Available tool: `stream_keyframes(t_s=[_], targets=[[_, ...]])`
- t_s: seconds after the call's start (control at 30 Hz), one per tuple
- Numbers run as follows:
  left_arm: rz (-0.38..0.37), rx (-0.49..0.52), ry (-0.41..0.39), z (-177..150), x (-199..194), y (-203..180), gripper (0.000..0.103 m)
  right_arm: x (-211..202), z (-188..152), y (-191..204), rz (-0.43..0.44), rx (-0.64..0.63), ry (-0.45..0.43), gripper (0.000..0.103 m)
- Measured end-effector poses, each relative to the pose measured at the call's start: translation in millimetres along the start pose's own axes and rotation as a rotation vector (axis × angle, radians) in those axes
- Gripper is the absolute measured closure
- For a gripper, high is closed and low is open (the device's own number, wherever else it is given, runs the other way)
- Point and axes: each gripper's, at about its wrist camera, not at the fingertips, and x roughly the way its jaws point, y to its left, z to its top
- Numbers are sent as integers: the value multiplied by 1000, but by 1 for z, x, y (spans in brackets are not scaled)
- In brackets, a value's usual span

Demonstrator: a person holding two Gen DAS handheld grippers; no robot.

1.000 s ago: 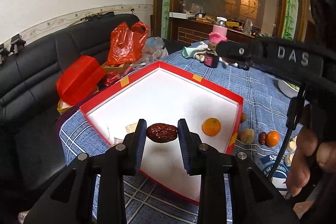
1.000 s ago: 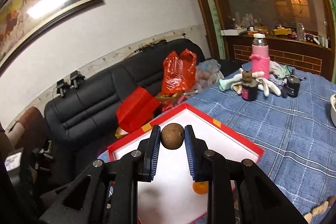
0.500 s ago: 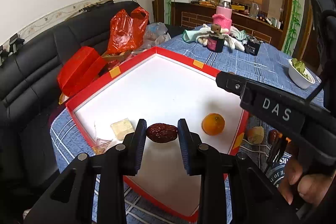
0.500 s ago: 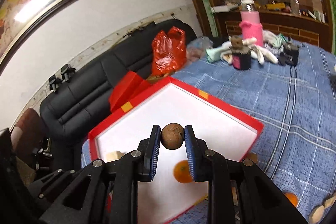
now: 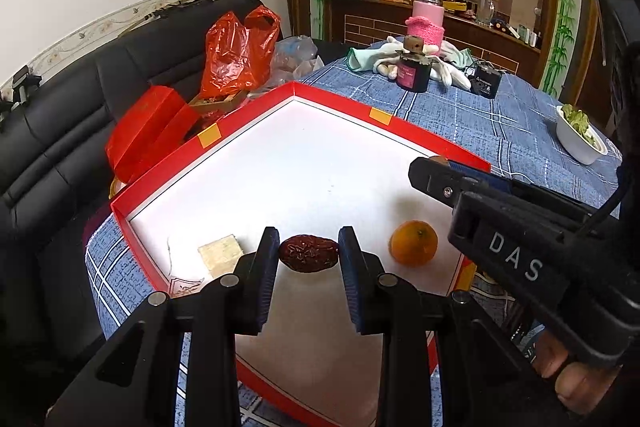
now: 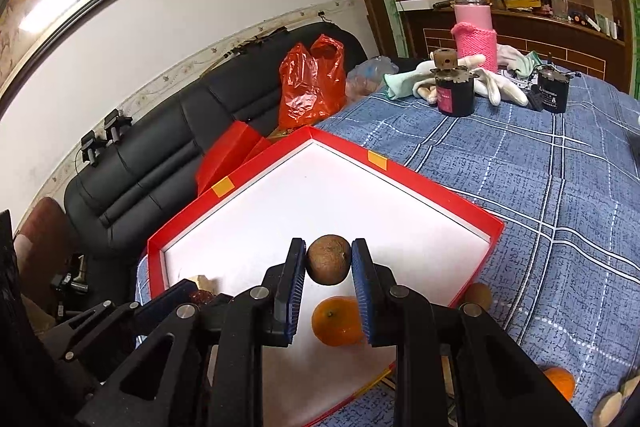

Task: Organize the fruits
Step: 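Carry the brown nut and the red date over the red box, then open both grippers to drop the nut and the date into the box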

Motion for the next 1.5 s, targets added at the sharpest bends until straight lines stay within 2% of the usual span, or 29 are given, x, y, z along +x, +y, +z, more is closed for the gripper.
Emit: stream_keyframes(t_s=[0.47,0.8,0.9,0.93,0.97,1.0,1.03,1.07,1.23,1.33,1.5], targets=[[16,-14,12,-2,6,10,75,14,-6,4,-71,-48,19,79],[23,-11,11,-2,5,9,75,18,-8,5,-86,-63,26,78],[-6,-35,24,1,5,11,74,17,-7,2,-87,-48,18,76],[-8,-34,29,1,6,12,74,16,-7,-1,-83,-34,12,72],[-3,-28,38,2,7,12,69,15,-7,-6,-70,-9,9,57],[1,-23,47,2,7,12,45,15,-6,-9,-65,9,6,49],[-4,-25,45,2,7,13,27,13,-7,-12,-63,26,1,39],[-13,-32,33,2,4,14,23,12,-6,-14,-62,34,-4,39],[-2,-38,-4,4,-2,24,23,1,-2,-17,-57,54,-57,39],[-8,-88,-20,4,-9,38,23,-10,2,-22,-59,79,-106,39],[-14,-117,-94,2,-30,46,23,-44,15,-48,-82,196,-192,39]])
